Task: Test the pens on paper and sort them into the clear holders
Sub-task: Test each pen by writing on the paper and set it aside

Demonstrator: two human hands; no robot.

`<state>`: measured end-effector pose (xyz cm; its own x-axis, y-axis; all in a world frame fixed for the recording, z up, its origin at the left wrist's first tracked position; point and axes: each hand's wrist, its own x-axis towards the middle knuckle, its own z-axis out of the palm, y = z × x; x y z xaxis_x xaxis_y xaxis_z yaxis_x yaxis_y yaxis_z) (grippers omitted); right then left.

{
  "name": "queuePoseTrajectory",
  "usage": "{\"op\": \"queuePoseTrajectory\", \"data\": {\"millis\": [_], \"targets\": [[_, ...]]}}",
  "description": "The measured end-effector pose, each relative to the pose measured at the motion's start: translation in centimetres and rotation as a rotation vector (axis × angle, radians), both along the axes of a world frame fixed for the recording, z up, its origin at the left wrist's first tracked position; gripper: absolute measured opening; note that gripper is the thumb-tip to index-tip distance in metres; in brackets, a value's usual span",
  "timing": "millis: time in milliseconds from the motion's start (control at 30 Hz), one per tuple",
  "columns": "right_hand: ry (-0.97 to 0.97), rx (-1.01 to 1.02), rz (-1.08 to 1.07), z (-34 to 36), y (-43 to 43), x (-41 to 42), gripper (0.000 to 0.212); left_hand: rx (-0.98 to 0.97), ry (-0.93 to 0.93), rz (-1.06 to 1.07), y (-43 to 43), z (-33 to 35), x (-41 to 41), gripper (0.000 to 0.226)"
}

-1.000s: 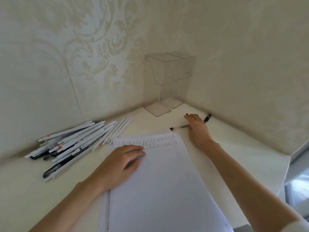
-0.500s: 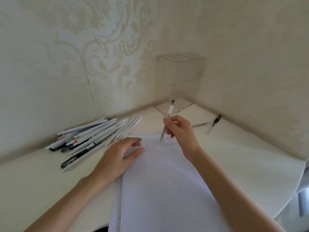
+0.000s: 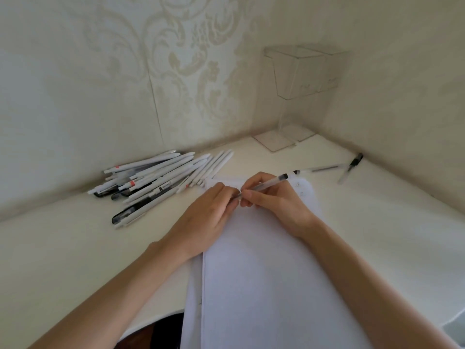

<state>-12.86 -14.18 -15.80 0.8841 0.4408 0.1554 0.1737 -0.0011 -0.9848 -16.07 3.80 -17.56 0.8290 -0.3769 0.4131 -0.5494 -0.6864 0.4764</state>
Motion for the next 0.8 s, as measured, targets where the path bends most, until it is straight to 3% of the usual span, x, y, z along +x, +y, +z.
{"op": "queuePoseTrajectory", "data": {"millis": [100,233,333,467,633,733,800], "targets": [[0.0,0.012,0.037,-0.1,-0.1,0.1,0.004,0.048,0.04,0.015,-0.2,0.1,-0.2,0.031],[0.039,0.063,0.036,-0.3,-0.1,0.3,0.008,0.056,-0.045,0.055,-0.4,0.3,0.0,0.042],[0.045,0.088,0.037,-0.4,-0.2,0.2,0.008,0.035,-0.045,0.067,-0.3,0.3,0.1,0.031],[0.043,0.122,0.052,-0.5,0.0,0.2,0.007,0.019,-0.019,0.124,-0.1,0.1,0.3,0.042],[0.128,0.272,-0.161,0.5,-1.5,1.0,0.031,0.013,-0.069,0.228,0.3,0.4,0.3,0.057],[0.045,0.047,-0.339,0.5,-1.4,0.7,0.015,0.054,-0.111,0.148,0.3,0.6,-0.3,0.051],[-0.013,-0.173,-0.444,0.1,-0.7,0.5,0.024,0.108,-0.135,0.047,-0.1,0.4,-0.7,0.047]]}}
